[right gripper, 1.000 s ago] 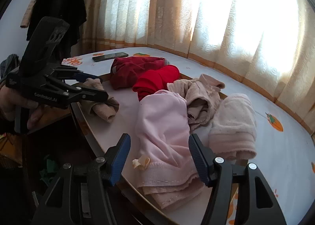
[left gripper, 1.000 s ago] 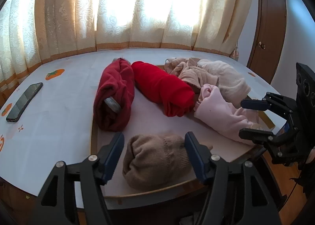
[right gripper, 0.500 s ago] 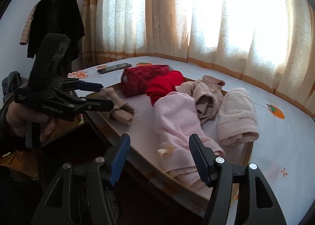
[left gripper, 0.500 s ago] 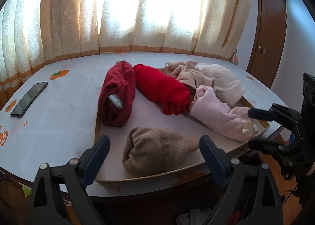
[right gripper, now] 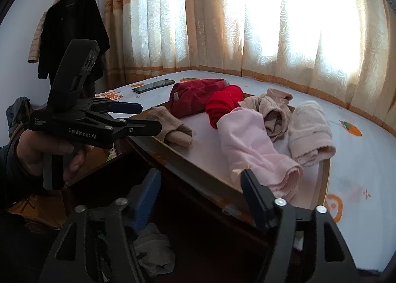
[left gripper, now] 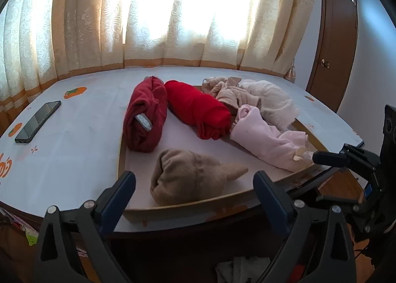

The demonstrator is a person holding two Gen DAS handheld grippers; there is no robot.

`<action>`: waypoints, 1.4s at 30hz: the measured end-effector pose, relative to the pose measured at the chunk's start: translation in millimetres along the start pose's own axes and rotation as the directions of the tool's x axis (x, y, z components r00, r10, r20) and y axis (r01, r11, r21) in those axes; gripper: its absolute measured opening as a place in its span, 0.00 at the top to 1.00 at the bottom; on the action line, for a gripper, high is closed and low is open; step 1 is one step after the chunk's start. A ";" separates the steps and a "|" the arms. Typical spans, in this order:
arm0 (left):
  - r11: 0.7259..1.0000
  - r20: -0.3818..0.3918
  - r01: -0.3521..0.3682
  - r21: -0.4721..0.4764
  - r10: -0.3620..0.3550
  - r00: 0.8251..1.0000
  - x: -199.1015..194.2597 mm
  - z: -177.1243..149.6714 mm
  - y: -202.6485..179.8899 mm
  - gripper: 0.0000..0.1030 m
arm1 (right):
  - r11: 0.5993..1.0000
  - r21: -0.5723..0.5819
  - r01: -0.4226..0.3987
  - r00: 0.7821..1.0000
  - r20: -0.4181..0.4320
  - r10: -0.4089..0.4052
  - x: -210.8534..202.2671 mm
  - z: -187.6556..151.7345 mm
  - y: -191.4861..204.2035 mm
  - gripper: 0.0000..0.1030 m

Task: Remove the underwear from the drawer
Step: 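Withdraw both open tools from the tray and move down into the drawer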

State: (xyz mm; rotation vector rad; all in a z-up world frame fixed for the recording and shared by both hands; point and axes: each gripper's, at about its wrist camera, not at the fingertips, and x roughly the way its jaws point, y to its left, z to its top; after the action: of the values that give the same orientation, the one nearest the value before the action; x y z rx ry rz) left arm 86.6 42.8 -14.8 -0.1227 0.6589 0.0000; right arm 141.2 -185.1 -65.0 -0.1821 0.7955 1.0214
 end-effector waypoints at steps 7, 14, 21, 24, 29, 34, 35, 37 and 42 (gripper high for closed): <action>1.000 0.002 -0.002 0.010 0.002 1.000 -9.0 -7.8 -7.2 0.04 | 1.000 0.014 -0.019 1.000 -0.007 0.019 -5.5 -15.8 12.5 0.29; 1.000 0.005 0.007 0.009 -0.007 1.000 -19.1 -15.7 -12.4 0.04 | 0.998 0.051 -0.028 0.999 -0.020 0.029 -6.2 -32.7 19.3 0.28; 1.000 0.004 -0.004 -0.005 0.004 1.000 -29.1 -31.1 -9.7 0.04 | 0.997 0.069 -0.027 0.999 -0.042 0.030 -5.4 -49.7 22.2 0.28; 1.000 -0.007 -0.012 -0.020 0.012 1.000 -30.5 -39.3 -5.3 0.04 | 0.997 0.070 -0.024 0.998 -0.058 0.028 -4.1 -56.8 22.9 0.28; 0.999 -0.045 -0.025 -0.027 0.024 0.999 -28.7 -55.1 1.9 0.03 | 0.996 0.085 -0.033 0.995 -0.094 0.041 0.1 -67.9 24.0 0.28; 0.999 -0.096 -0.033 -0.001 0.032 0.995 -24.4 -70.8 5.4 0.03 | 0.990 0.092 -0.107 0.974 -0.189 0.123 13.1 -73.4 33.0 0.28; 0.999 -0.100 -0.034 0.003 0.034 0.994 -24.4 -72.8 6.1 0.03 | 0.986 0.095 -0.136 0.962 -0.225 0.154 17.9 -74.5 35.1 0.28; 0.999 -0.117 -0.035 0.009 0.036 0.992 -23.4 -78.1 7.9 0.03 | 0.983 0.094 -0.160 0.939 -0.293 0.180 27.7 -75.9 37.9 0.28; 0.999 -0.141 -0.032 0.014 0.034 0.989 -21.8 -87.2 10.7 0.03 | 0.975 0.112 -0.190 0.873 -0.434 0.220 45.2 -82.5 37.8 0.28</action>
State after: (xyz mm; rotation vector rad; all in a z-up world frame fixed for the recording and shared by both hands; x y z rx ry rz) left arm 15.7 44.3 -71.0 -0.1006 0.8022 0.0196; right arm 80.9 -173.8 -145.7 -0.2856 1.2875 1.1705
